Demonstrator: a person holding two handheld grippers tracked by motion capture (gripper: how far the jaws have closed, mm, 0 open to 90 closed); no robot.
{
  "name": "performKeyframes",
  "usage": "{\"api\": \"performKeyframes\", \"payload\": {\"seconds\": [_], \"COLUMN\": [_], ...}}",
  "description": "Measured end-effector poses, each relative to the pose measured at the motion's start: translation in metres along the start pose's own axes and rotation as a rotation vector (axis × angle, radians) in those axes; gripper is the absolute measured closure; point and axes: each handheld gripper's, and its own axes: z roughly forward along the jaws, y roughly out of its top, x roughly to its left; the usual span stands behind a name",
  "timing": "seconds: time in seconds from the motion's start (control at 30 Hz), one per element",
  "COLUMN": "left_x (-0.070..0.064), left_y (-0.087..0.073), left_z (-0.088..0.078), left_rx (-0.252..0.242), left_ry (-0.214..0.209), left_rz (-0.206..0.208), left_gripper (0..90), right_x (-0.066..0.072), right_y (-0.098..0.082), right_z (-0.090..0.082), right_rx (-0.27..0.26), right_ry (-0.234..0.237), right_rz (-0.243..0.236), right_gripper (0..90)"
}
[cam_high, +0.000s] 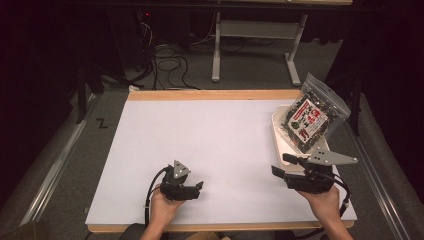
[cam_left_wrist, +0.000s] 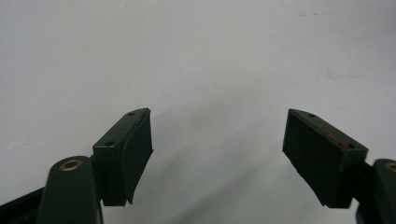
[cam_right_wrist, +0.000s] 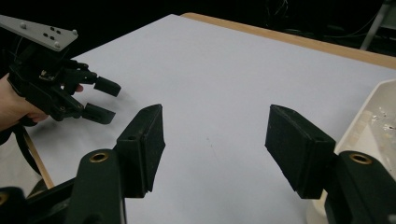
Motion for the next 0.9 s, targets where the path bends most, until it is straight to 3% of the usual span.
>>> {"api": "performKeyframes", "payload": {"seconds": [0.4,0.9], "left_x": [-0.001,-0.001], "left_y": [0.0,0.0], "left_z": [0.0,0.001], "left_rx": [0.009,0.012], "left_ry": [0.004,0.007], "left_rz": [0.002,-0.001], "left_gripper": [24.8,24.7], "right_x": [-0.003,-0.008], "right_y": [-0.009,-0.014], "right_z": [0.019,0.033], "right_rx": [0.048,0.083], "right_ry": [0.002,-0.036], "right_rz": [0.017,-0.005], "right_gripper": [38.2,38.5]}}
